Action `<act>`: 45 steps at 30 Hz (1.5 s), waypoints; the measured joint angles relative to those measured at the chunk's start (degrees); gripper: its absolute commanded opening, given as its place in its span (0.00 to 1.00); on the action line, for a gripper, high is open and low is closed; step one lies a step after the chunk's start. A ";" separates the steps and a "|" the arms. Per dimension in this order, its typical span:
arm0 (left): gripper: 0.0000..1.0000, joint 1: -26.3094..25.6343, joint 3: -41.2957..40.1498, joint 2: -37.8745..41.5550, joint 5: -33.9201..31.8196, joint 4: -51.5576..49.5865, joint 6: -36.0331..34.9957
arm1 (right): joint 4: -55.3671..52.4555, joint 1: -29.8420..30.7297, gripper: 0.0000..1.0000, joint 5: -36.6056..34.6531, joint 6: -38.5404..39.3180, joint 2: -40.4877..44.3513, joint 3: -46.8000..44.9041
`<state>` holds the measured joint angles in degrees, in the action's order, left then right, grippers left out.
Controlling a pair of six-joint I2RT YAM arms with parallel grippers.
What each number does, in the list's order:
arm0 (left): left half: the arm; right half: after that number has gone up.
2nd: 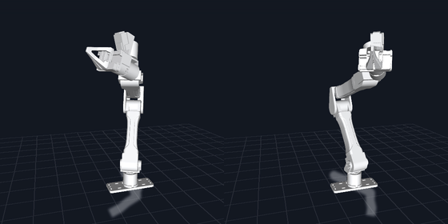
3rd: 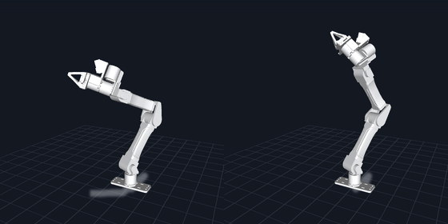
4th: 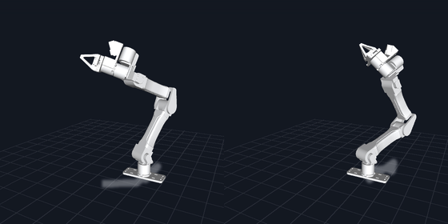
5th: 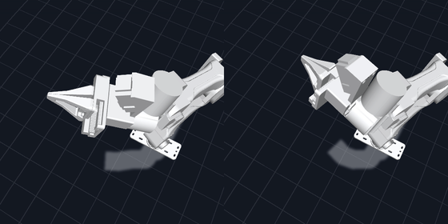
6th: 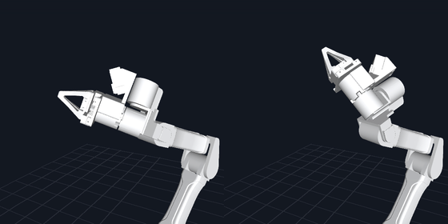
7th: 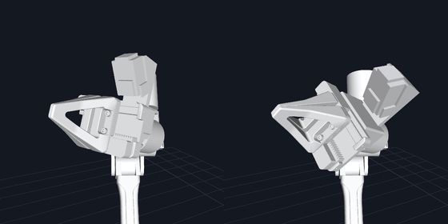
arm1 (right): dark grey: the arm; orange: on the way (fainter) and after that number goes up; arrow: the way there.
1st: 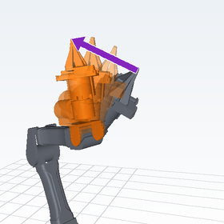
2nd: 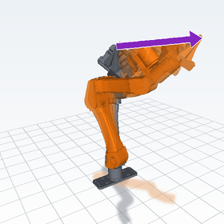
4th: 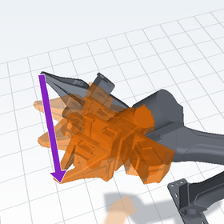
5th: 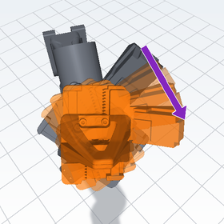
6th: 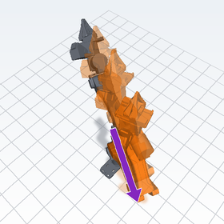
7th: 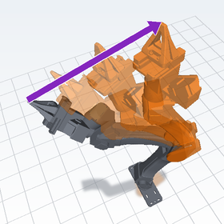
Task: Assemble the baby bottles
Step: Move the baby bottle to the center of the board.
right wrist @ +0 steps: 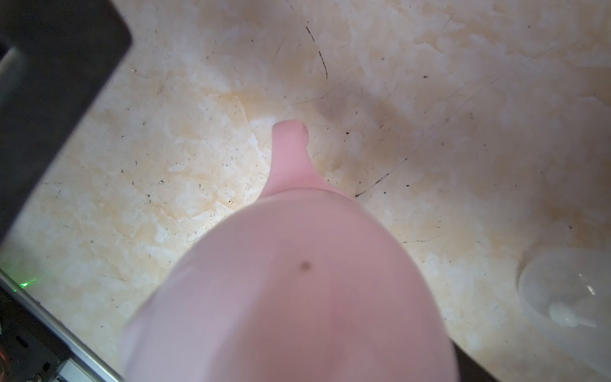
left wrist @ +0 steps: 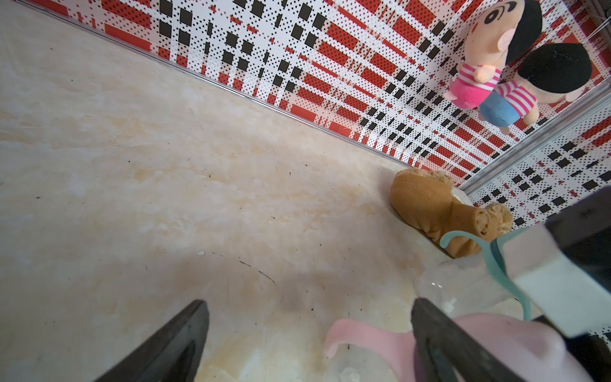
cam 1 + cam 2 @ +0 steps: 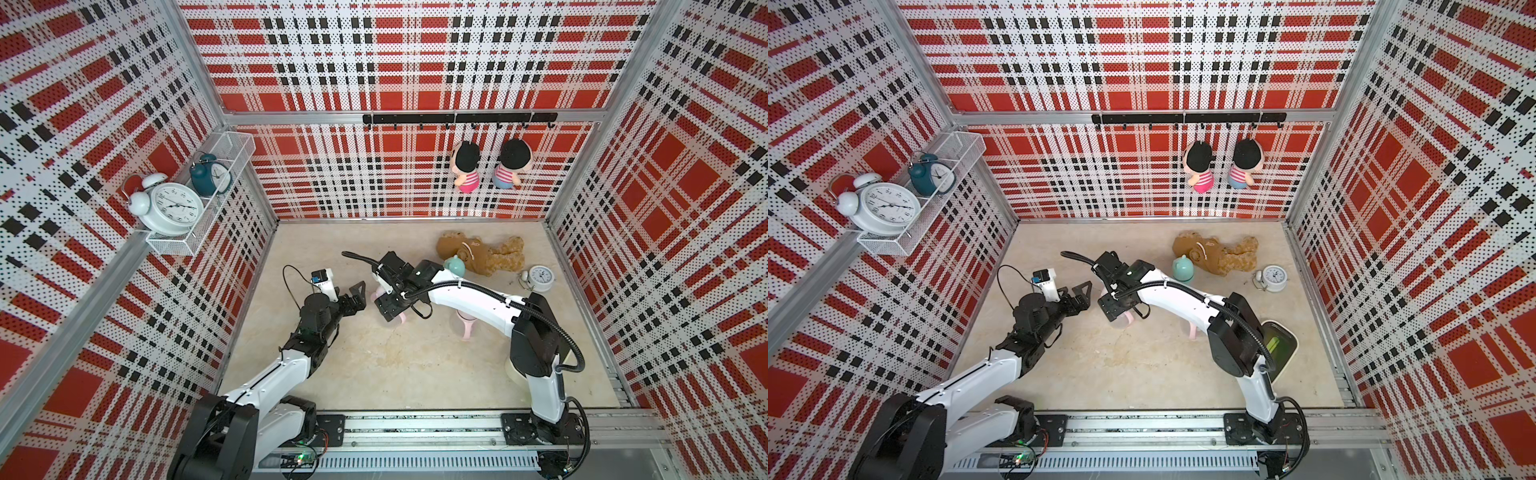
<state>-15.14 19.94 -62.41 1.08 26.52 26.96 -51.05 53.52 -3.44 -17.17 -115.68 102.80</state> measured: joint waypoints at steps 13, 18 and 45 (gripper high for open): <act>0.98 0.02 0.00 0.00 0.00 0.00 0.00 | 4.13 0.00 0.85 -0.09 0.52 0.00 -0.66; 0.98 0.02 0.00 0.00 0.00 0.00 0.00 | 5.22 0.00 0.81 0.02 0.85 0.00 -0.68; 0.98 0.02 0.00 0.00 0.17 0.00 0.00 | 8.35 -3.21 0.68 -4.46 1.75 2.27 -4.92</act>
<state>-15.11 19.94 -62.41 1.26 26.52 26.96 -42.70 50.30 -7.90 -15.42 -113.40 97.89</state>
